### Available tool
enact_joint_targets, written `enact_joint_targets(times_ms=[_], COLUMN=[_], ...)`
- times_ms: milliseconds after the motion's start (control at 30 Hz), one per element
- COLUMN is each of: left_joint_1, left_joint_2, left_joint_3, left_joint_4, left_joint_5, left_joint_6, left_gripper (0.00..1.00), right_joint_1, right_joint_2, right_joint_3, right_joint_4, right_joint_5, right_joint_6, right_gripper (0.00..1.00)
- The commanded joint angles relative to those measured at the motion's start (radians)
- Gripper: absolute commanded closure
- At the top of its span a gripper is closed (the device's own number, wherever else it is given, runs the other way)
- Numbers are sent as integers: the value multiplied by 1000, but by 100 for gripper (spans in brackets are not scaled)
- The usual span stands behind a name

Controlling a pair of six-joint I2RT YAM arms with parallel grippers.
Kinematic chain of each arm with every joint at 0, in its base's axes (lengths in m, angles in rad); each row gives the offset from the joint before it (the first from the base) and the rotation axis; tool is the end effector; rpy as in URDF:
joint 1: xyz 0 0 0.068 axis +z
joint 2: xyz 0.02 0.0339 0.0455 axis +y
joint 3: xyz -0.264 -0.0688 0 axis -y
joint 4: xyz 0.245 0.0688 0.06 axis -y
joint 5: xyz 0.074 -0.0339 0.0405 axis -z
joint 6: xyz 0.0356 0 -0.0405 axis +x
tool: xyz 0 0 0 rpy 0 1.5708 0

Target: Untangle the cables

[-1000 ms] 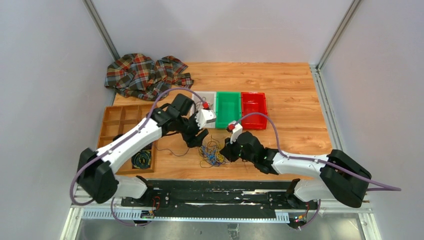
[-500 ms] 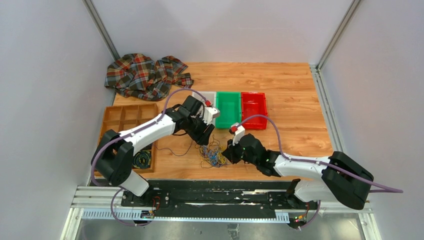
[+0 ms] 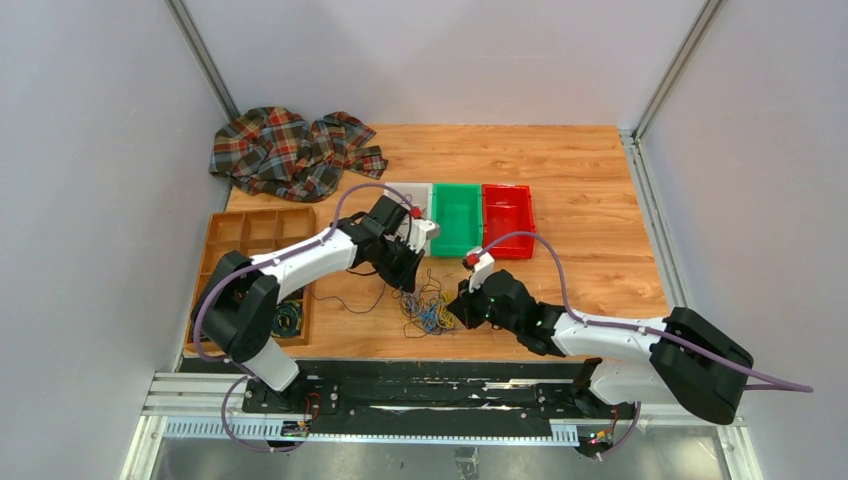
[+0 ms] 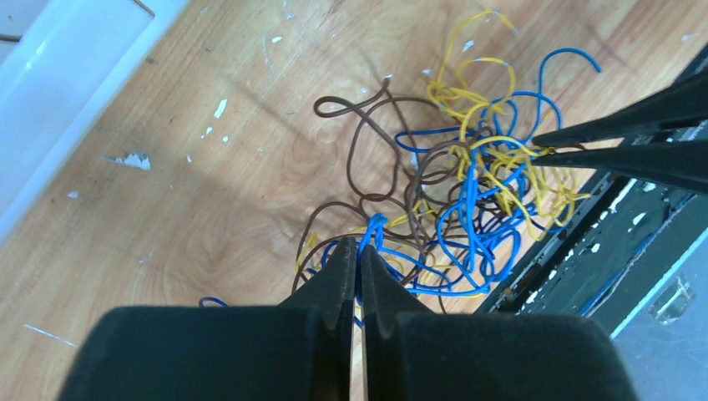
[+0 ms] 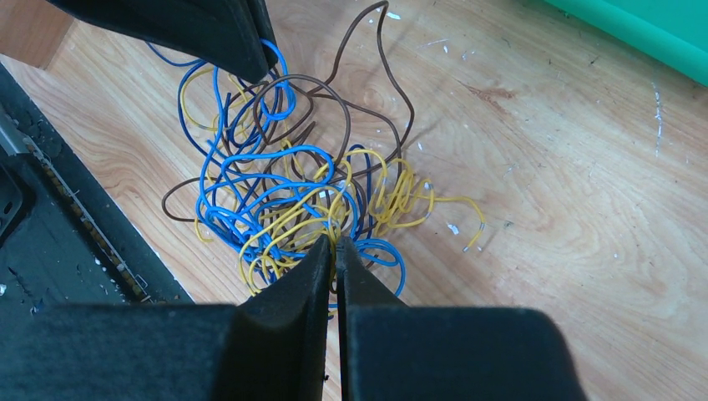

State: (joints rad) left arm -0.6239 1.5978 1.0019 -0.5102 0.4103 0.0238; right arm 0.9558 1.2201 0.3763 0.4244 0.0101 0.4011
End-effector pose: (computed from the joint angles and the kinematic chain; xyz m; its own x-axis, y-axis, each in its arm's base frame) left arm 0.2444 -0.1934 0.1942 -0.7091 0.5373 -0.4565 0.6979 0.6272 -0.3458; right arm 0.1371 0.1934 0.1736 -0.5331 -0.0780 -0.8424 -0.6553 0.6679 0.3528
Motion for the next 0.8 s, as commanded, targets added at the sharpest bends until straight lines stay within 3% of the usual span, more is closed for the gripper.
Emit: enact_joint_targets(times_ms=[0, 333, 533, 767], left_joint_1=[-2, 2, 9, 7], left_joint_2=[-79, -265, -348, -371], left_joint_3=[47, 251, 380, 447], left_joint_4=[9, -288, -381, -388], left_joint_5=[60, 41, 87, 141], left_joint_6=[-24, 170, 174, 145], left_gripper=[99, 99, 99, 99], right_joint_1=[28, 27, 27, 41], right_joint_2=[-18, -120, -252, -413], right_joint_3=[-18, -67, -58, 81], right_joint_4=[19, -46, -171, -181], right_joint_5=[25, 121, 199, 144], right_joint_6=[15, 24, -2, -136], right_gripper=[96, 96, 92, 49])
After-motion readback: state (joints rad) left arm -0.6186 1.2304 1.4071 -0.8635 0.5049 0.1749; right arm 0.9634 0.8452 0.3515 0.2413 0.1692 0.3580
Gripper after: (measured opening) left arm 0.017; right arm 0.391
